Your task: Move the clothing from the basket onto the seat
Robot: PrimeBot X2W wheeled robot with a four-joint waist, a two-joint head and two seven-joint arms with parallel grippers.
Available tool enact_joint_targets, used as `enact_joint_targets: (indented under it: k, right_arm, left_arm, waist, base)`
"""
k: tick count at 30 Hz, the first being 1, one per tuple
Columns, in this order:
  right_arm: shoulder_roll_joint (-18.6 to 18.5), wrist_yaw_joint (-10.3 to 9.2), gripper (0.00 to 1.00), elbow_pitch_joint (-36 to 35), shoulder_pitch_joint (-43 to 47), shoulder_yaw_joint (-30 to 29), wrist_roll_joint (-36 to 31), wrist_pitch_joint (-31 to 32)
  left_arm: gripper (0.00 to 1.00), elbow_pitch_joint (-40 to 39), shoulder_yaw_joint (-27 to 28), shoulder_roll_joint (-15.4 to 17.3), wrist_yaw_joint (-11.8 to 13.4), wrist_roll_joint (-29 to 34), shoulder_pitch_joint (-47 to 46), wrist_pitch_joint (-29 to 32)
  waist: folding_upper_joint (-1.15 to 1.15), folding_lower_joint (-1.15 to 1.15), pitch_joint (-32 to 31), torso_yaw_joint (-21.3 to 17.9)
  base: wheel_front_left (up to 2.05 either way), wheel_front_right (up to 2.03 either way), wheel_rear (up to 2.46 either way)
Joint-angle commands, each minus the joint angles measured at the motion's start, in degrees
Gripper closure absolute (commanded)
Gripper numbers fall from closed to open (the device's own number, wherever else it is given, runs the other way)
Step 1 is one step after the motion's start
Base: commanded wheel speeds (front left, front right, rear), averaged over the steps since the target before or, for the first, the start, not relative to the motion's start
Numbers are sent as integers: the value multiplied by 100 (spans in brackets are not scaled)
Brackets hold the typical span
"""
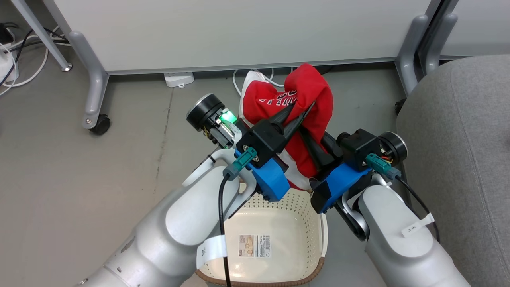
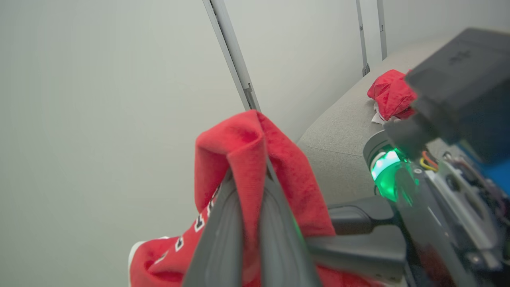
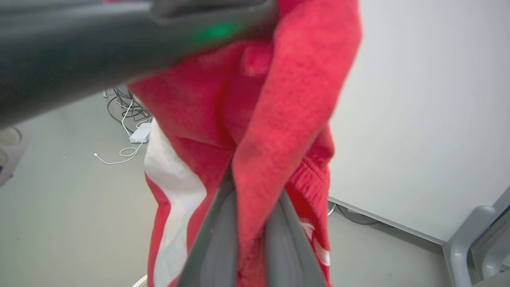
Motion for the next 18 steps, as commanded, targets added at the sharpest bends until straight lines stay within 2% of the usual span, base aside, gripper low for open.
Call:
enact_joint_targets:
  k: [1, 4, 5, 6, 18]
  right_arm:
    - [-5, 1, 100, -32, 26, -4, 34, -19]
    - [-5, 1, 100, -32, 63, -6, 43, -19]
    - [-5, 1, 100, -30, 67, -9, 47, -19]
    - [-5, 1, 100, -28, 66, -15, 53, -19]
    - [-4, 1, 100, -132, 136, -86, 112, -19]
  left_arm:
    - [100, 28, 33, 5, -38, 26, 55, -27]
    - [100, 50, 36, 0, -41, 27, 83, -27]
    - [95, 60, 37, -2, -41, 25, 88, -27]
    - [0, 43, 51, -4, -36, 47, 82, -27]
    - [0, 37, 119, 11, -42, 128, 144, -27]
  waist:
    - [0, 0, -12, -4]
    - [0, 0, -21, -7]
    - [0, 0, -23, -6]
    - [0, 0, -22, -6]
    - [0, 0, -30, -18]
  base:
    - [0, 0, 0]
    - [0, 0, 0]
    - [0, 0, 0]
    - [0, 0, 0]
    - [0, 0, 0]
